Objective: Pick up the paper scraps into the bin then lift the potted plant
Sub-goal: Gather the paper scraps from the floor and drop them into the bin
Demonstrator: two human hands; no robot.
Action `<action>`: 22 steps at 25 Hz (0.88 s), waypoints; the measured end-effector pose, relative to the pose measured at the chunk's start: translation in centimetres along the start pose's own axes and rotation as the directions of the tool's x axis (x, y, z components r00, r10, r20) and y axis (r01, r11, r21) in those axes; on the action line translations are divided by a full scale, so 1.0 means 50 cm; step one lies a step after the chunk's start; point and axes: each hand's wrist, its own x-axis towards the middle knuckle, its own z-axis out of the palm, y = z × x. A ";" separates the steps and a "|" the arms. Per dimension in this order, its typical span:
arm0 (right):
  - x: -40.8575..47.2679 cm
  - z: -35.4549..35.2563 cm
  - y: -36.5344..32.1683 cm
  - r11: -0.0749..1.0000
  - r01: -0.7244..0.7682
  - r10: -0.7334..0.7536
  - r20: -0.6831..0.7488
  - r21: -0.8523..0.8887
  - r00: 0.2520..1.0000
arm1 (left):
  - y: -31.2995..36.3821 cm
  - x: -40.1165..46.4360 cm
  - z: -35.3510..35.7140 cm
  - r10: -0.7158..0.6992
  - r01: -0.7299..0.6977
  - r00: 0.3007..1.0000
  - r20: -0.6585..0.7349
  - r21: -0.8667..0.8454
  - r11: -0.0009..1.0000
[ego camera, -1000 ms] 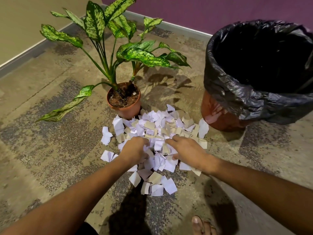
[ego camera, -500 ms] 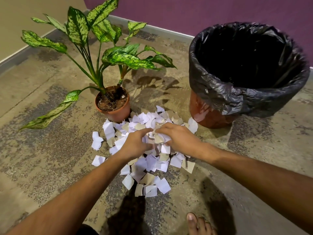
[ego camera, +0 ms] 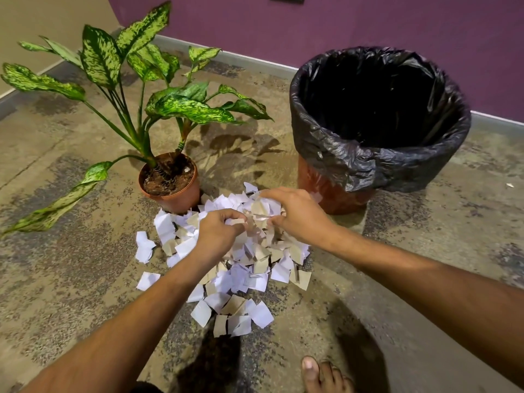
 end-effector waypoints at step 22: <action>0.054 -0.350 0.029 0.982 -0.186 0.123 -0.594 -0.045 0.795 | 0.464 0.004 0.082 0.617 -0.619 0.761 -0.202 0.058 0.783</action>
